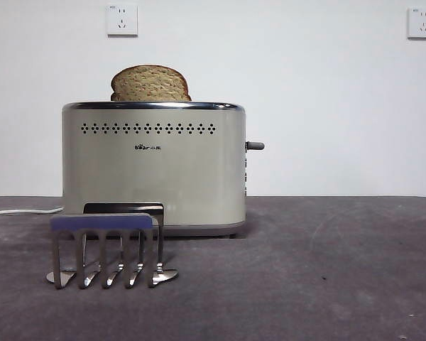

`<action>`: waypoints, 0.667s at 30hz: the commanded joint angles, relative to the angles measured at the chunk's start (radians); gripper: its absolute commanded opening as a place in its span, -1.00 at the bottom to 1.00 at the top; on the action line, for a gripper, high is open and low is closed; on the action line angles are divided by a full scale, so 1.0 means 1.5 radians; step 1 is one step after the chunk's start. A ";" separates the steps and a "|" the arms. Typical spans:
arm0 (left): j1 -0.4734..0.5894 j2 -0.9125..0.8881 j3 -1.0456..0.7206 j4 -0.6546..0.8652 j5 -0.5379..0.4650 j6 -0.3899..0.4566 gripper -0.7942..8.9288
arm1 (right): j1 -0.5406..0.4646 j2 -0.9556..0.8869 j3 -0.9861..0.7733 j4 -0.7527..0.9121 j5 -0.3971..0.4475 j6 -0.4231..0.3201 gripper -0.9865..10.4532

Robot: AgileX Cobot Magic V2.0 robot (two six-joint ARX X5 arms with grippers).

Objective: Pick up a slice of bread from the rack,put the bread on the toaster,press the button

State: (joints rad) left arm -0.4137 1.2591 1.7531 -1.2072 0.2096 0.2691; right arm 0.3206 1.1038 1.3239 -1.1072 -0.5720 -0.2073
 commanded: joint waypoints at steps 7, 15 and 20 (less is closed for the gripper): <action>0.152 -0.125 -0.039 0.302 0.111 0.033 -0.84 | 0.000 0.001 -0.003 0.002 0.002 -0.007 -0.83; 0.284 -0.312 -0.314 0.569 0.104 0.033 -0.84 | 0.000 0.001 -0.003 0.002 0.002 -0.007 -0.83; 0.347 -0.428 -0.524 0.683 0.086 0.029 -0.84 | 0.000 0.001 -0.003 0.002 0.002 -0.007 -0.83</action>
State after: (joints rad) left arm 0.0952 0.6395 1.0359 -0.2031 0.3470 0.3065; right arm 0.3206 1.1042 1.3239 -1.1072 -0.5716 -0.2100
